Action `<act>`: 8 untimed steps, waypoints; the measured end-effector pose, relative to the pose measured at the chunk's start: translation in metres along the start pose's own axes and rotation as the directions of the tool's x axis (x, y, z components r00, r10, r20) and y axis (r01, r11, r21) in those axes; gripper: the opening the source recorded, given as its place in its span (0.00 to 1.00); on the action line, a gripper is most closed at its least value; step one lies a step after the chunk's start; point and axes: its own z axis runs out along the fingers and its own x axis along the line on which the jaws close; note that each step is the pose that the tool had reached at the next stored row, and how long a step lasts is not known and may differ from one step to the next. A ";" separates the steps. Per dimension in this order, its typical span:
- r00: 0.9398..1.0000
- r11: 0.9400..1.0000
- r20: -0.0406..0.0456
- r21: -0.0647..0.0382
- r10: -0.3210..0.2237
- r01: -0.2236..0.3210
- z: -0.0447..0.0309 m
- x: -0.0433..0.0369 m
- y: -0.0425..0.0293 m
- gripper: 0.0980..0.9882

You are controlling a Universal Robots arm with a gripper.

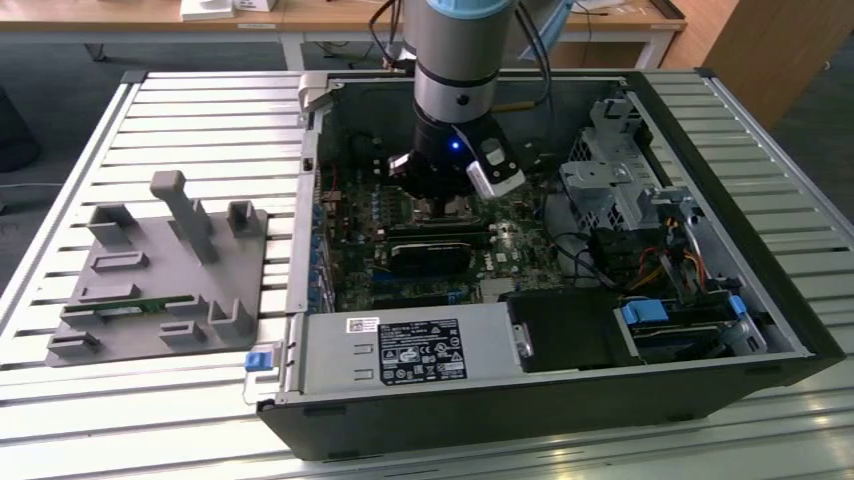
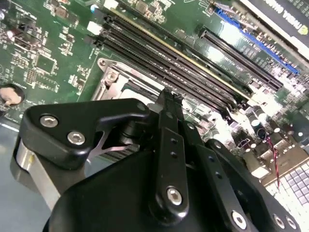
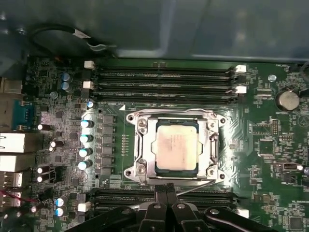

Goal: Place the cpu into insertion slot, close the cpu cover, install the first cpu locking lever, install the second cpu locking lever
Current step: 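Install the second cpu locking lever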

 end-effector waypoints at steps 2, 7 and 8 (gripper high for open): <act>1.000 1.000 -0.001 0.000 0.000 0.000 0.0024 0.0006 -0.0002 0.01; 1.000 1.000 -0.003 -0.006 0.000 0.000 0.0059 0.0007 -0.0039 0.01; 1.000 1.000 -0.003 -0.009 0.000 0.000 0.0059 0.0007 -0.0056 0.01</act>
